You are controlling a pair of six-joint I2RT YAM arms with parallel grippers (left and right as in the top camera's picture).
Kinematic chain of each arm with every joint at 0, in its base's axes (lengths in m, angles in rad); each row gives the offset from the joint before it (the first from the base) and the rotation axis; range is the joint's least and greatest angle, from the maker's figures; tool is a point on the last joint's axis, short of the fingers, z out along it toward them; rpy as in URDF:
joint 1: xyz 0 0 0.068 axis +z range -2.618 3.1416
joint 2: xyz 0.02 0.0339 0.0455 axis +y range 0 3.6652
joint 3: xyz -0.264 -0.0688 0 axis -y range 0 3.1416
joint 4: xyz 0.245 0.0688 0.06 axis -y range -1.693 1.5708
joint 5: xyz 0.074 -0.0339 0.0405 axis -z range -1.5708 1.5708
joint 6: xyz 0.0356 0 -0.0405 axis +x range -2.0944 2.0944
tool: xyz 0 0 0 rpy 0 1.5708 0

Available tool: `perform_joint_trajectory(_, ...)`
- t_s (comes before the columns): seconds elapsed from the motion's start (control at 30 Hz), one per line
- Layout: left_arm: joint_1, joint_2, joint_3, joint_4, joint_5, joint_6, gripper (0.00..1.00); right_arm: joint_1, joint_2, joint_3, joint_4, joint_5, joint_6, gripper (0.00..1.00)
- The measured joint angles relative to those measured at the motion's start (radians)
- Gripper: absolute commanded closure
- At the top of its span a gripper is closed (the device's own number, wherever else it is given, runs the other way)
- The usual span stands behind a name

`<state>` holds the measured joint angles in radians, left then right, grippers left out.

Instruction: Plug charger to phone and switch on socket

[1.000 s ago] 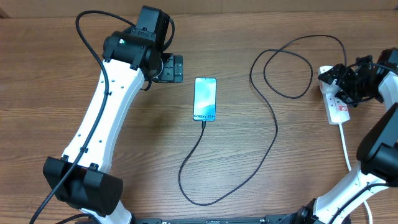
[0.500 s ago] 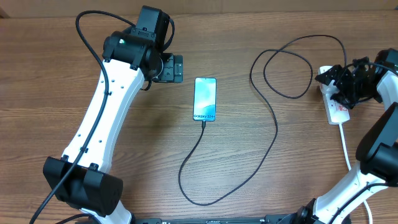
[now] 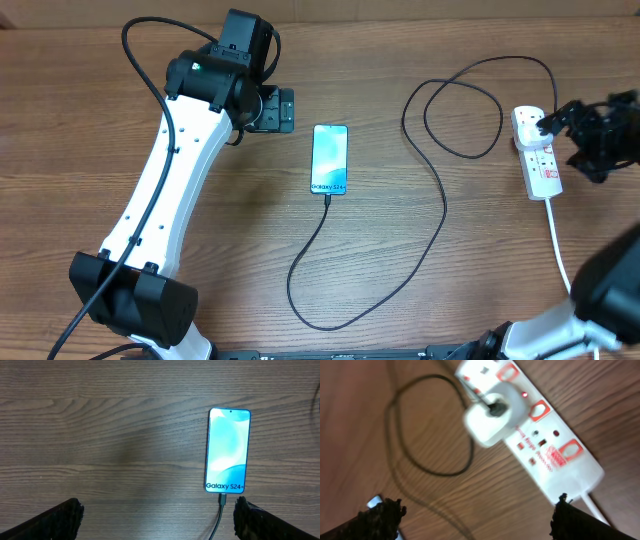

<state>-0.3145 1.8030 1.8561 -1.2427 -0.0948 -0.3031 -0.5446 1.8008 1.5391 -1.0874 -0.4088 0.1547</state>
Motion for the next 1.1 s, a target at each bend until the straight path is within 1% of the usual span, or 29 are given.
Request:
perform_joint_trajectory(0.13,0.0,0.0,0.0,0.0,0.0,0.0,0.0,0.002,-0.173,0.005,-0.068,0.002,0.026,0.0)
perform_joint_trajectory(0.27,0.0,0.0,0.0,0.0,0.0,0.0,0.0,0.003,-0.285,0.008,-0.12,0.002,0.058,0.0)
perform_joint_trajectory(0.37,0.0,0.0,0.0,0.0,0.0,0.0,0.01,0.003,-0.337,0.008,-0.138,0.002,0.071,0.0)
perform_joint_trajectory(1.1,0.0,0.0,0.0,0.0,0.0,0.0,0.0,0.003,-0.354,0.008,-0.139,0.002,0.082,0.0)
